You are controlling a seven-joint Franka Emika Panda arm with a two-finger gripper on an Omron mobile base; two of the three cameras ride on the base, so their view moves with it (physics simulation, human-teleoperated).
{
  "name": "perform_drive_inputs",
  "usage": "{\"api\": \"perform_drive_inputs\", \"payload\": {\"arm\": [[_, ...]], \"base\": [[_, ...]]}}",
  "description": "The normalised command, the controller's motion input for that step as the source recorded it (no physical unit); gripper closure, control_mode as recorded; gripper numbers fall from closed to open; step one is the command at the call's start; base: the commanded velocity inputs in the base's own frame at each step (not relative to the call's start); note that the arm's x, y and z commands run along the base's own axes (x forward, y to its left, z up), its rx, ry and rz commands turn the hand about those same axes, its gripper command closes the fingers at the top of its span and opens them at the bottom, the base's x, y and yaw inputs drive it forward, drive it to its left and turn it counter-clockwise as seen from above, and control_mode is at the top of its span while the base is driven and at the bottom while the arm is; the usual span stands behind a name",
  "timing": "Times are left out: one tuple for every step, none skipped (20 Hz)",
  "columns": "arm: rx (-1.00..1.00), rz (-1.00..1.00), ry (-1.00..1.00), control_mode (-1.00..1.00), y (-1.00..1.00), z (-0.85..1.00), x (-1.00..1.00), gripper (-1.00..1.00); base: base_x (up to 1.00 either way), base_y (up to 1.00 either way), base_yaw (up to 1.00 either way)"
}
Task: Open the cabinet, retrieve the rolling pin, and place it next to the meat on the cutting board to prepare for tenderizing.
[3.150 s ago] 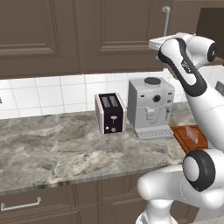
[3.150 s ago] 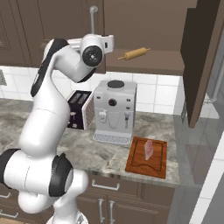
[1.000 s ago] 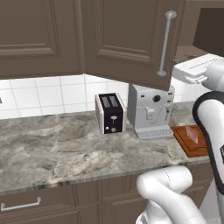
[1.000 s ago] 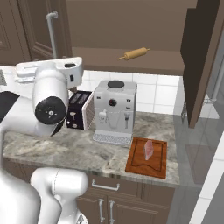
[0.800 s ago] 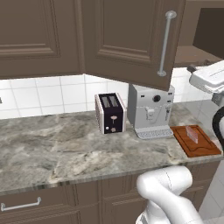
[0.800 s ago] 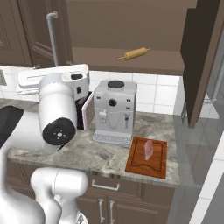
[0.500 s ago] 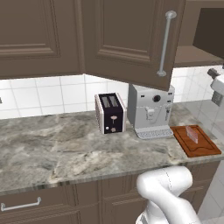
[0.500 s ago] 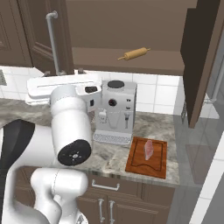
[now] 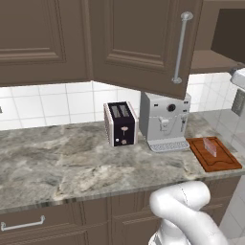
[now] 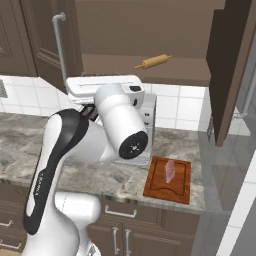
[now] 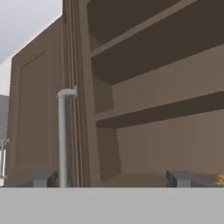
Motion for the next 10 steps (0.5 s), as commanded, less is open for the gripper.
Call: {"api": "perform_drive_inputs", "payload": {"arm": [[0.00,0.15,0.07,-1.00,0.00,-0.06,0.98,-1.00],[0.00,0.15,0.07,-1.00,0.00,-0.08,0.98,-1.00],[0.00,0.14,0.06,-1.00,0.00,-0.09,0.99,-1.00],[0.00,0.15,0.06,-1.00,0.00,-0.10,0.98,-1.00],[0.00,0.16,0.05,-1.00,0.00,-0.11,0.92,-1.00],[0.00,0.16,0.04,-1.00,0.00,-0.14,0.91,-1.00],[0.00,0.15,0.05,-1.00,0.00,-0.12,0.91,-1.00],[0.00,0.15,0.05,-1.00,0.00,-0.11,0.89,-1.00],[0.00,0.15,0.05,-1.00,0.01,-0.11,0.89,-1.00],[0.00,0.15,0.05,-1.00,0.02,-0.11,0.87,-1.00]], "base": [[0.00,0.00,0.00],[0.00,0.00,0.00],[0.00,0.00,0.00],[0.00,0.00,0.00],[0.00,0.00,0.00],[0.00,0.00,0.00],[0.00,0.00,0.00],[0.00,0.00,0.00],[0.00,0.00,0.00],[0.00,0.00,0.00]]}}
